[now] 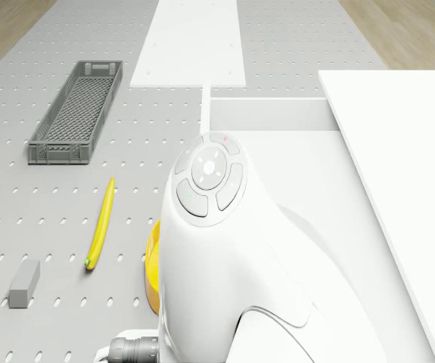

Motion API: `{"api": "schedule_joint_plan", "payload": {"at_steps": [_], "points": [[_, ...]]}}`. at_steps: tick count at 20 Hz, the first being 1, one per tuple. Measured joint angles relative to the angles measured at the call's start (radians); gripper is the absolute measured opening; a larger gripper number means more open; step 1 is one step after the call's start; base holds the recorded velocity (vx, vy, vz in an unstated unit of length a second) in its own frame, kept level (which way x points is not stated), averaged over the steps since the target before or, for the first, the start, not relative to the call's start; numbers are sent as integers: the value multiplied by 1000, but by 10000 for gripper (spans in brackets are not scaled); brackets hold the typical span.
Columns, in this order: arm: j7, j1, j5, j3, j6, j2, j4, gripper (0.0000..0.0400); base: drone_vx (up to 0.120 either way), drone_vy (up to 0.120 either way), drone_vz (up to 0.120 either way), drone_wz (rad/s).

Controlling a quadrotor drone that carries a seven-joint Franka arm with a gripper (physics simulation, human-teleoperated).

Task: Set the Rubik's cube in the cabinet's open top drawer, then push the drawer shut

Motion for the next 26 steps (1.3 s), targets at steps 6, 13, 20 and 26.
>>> {"api": "schedule_joint_plan", "payload": {"at_steps": [6,13,20,26], "points": [[0,0,1,0,2,-2,0,325,0,-120,0,0],[1,-1,2,1,5,-5,0,325,0,-120,0,0],[1,-4,-21,-24,15,-8,4,325,0,-63,0,0],[2,-18,-102,-111,45,-10,23,325,0,0,0,0]]}}
